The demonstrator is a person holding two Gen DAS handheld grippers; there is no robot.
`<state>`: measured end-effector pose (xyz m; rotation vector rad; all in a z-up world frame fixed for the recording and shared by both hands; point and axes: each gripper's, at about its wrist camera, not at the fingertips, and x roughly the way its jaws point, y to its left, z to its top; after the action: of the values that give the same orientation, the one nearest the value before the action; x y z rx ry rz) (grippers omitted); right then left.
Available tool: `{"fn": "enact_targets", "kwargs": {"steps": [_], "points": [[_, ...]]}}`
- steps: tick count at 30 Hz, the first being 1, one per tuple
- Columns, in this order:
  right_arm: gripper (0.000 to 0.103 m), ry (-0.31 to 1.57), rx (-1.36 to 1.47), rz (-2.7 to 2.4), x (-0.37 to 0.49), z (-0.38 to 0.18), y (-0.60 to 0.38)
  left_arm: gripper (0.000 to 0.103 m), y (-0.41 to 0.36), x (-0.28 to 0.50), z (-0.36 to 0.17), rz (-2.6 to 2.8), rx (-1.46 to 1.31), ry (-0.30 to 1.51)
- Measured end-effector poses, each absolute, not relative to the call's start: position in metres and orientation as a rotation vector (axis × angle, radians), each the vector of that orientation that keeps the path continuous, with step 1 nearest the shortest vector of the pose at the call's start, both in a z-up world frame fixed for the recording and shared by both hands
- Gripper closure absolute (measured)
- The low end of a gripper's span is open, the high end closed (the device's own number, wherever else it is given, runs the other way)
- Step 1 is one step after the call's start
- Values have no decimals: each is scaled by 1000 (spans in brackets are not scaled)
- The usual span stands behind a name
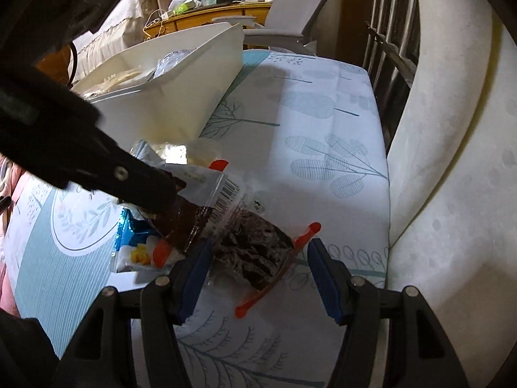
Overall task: Organize snacks
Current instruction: 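Grasp the chocolate bar with the right tool while the left tool grasps a clear packet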
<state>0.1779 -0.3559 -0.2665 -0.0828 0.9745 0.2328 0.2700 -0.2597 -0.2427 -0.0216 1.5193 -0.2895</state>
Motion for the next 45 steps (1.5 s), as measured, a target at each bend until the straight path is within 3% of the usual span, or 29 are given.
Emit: {"fn": "enact_targets", "kwargs": {"steps": [8, 14, 19, 23, 30, 45], "points": [[42, 973, -61, 209, 176, -269, -354, 31, -279, 272, -258, -230, 79, 1523], [49, 980, -56, 216, 174, -269, -353, 37, -285, 269, -272, -194, 62, 1576], [54, 981, -62, 216, 173, -268, -351, 54, -288, 270, -273, -207, 44, 1560], [56, 981, -61, 205, 171, -268, -350, 76, -287, 274, -272, -209, 33, 1547], [59, 987, -65, 200, 168, -266, -349, 86, -249, 266, -269, -275, -36, 1530], [60, 1032, 38, 188, 171, -265, -355, 87, -189, 237, -225, -288, -161, 1434]]}}
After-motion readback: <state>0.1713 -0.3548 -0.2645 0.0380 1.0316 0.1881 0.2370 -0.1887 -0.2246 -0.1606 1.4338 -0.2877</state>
